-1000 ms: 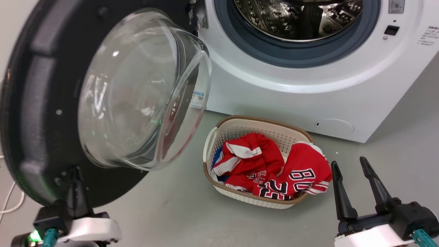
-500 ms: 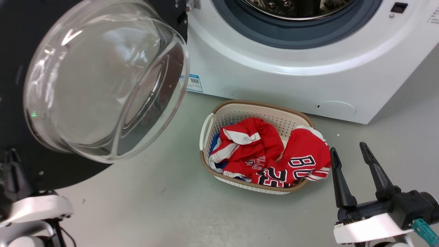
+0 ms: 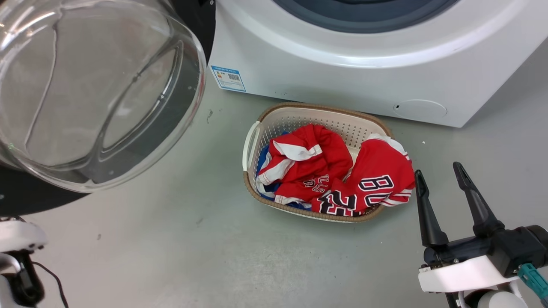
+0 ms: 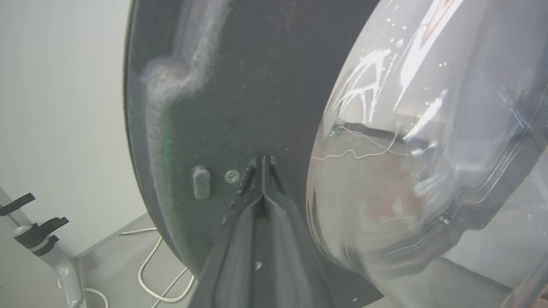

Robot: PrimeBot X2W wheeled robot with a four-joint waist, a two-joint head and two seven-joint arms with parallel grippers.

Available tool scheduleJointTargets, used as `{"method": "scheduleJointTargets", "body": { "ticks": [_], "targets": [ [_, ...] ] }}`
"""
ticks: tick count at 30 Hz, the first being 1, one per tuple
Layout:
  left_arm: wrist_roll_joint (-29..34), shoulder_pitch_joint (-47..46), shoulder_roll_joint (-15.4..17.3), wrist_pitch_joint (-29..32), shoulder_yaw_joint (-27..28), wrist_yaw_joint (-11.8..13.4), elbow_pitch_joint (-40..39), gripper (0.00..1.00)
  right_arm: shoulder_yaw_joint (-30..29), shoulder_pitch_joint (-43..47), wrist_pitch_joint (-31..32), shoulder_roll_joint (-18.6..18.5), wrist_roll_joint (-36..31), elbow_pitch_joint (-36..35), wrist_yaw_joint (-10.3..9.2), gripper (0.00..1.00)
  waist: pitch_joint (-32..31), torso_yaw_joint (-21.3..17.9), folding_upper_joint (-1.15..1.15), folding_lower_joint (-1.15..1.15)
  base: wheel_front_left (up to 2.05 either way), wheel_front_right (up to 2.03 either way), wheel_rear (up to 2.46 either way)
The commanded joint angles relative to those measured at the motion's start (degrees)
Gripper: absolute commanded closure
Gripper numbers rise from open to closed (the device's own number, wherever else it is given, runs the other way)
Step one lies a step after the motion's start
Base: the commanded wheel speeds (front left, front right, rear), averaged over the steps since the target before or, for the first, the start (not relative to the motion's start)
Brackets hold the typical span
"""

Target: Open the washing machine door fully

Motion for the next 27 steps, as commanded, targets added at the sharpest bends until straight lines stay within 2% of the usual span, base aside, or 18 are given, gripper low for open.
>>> {"method": "scheduleJointTargets", "body": {
  "ticks": [1, 12, 20, 27],
  "targets": [
    [-0.13, -1.64, 0.82, 0.17, 0.73, -0.18, 0.68, 1.00, 0.00, -0.89, -0.12, 0.02, 0.02, -0.23, -0.01, 0.00, 0.49, -0.16, 0.00, -0.01, 0.00, 0.00, 0.00],
    [0.01, -9.20, 7.00, 0.15, 4.58, -3.41, 10.95, 1.00, 0.25, -2.25, -0.12, -0.34, -0.29, -0.34, -0.01, 0.00, 2.32, -1.22, 0.00, -0.01, 0.00, 0.00, 0.00],
    [1.51, -11.49, 8.40, 0.16, 5.29, -4.93, 14.93, 1.00, 0.26, -2.22, -0.12, -0.29, -0.36, -0.21, -0.01, 0.00, 2.01, -1.80, 0.00, -0.01, 0.00, 0.00, 0.00],
    [3.08, -9.48, 7.44, 0.16, 5.61, -6.02, 15.63, 1.00, 0.28, -1.05, -0.12, -0.08, 0.19, 0.47, -0.01, 0.00, -0.37, -1.86, 0.00, -0.01, 0.00, 0.00, 0.00]
  ]
}}
